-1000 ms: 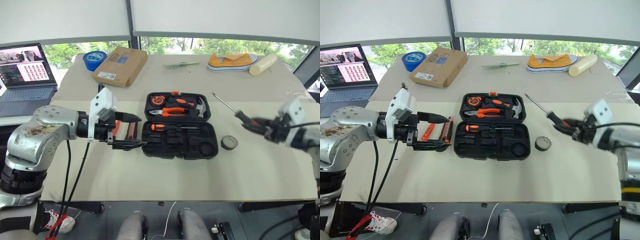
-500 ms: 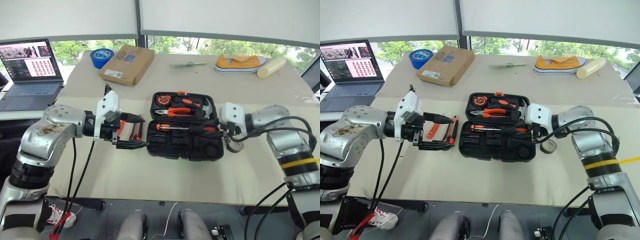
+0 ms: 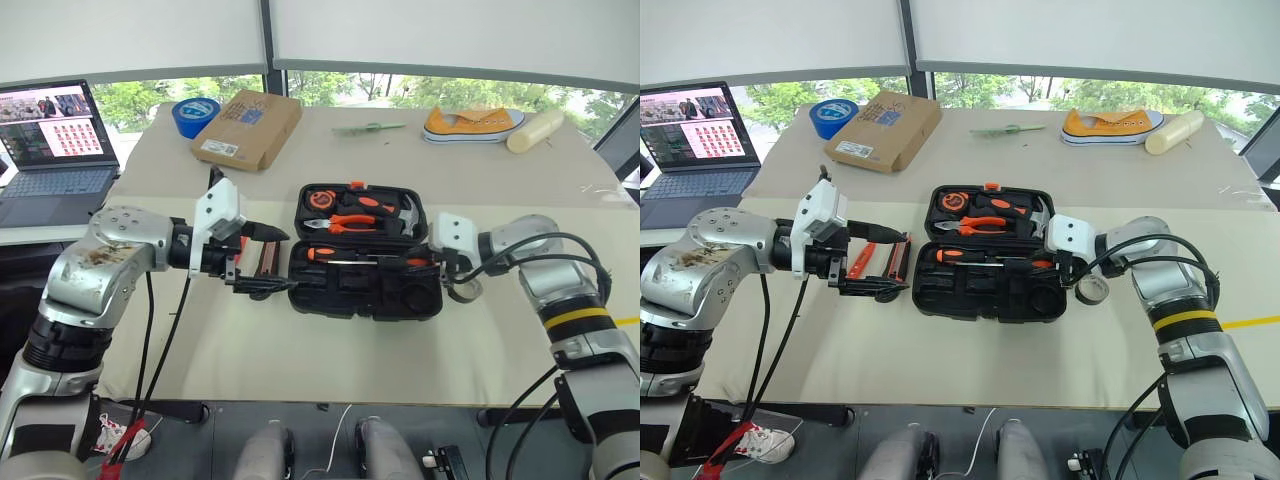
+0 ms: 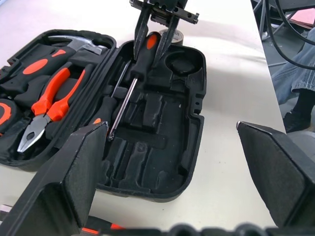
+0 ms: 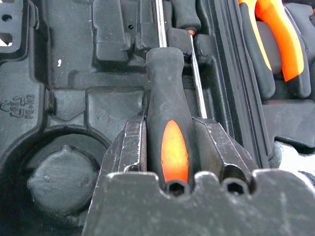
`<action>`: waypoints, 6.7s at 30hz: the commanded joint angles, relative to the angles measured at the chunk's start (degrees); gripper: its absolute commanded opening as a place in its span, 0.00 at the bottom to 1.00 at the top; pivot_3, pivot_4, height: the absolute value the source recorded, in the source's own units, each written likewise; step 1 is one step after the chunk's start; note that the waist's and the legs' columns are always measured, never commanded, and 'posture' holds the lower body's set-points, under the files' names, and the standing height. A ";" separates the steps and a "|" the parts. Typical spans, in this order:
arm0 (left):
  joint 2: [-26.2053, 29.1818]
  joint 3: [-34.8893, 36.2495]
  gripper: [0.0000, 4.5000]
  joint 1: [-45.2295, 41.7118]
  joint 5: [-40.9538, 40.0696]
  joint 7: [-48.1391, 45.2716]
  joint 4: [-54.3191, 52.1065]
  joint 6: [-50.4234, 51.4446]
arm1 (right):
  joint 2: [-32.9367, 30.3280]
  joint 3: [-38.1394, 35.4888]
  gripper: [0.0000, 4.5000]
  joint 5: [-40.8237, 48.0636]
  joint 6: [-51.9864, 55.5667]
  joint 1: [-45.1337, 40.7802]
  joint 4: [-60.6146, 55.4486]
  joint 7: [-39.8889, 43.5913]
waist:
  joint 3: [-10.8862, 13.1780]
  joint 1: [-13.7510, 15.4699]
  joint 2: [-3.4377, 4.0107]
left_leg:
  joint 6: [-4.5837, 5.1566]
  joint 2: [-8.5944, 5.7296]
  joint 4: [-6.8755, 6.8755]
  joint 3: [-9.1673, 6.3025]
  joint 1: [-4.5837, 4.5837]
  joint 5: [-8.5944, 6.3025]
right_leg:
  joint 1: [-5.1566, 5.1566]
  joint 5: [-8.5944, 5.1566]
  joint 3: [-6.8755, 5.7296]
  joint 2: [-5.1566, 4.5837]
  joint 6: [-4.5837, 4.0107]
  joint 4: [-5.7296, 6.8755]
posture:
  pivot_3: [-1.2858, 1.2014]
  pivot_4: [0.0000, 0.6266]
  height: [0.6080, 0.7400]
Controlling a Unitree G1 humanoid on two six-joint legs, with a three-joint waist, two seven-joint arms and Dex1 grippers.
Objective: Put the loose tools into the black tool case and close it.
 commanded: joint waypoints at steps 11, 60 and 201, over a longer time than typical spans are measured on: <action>0.12 0.94 1.00 -1.02 0.11 0.08 -0.91 -1.43 | 3.63 -4.87 0.81 7.70 16.27 -2.24 -8.49 -0.77 | 0.00 0.00 0.00 | 0.01 0.01 -0.01 -0.02 -0.01 0.00 | -0.03 0.00 0.00 0.01 0.00 0.03 | 0.52 0.24 0.96; 4.12 37.38 1.00 45.82 3.52 20.09 -11.80 9.08 | -6.65 -21.06 0.55 28.52 41.34 16.22 -45.69 -6.03 | -0.11 0.53 -0.19 | -0.03 0.01 -0.23 0.01 -0.31 -0.02 | -0.57 0.01 -0.16 -0.35 -0.10 -0.07 | 0.52 0.24 0.96; -25.36 -19.16 0.00 -17.51 35.88 -2.06 47.80 -31.30 | -7.66 -27.20 1.00 32.66 41.99 38.02 -58.76 -28.40 | -0.08 1.56 -0.29 | 0.14 -0.04 0.39 -0.07 -0.22 -0.06 | -0.04 0.19 -0.35 0.02 -0.12 0.02 | 0.52 0.24 0.96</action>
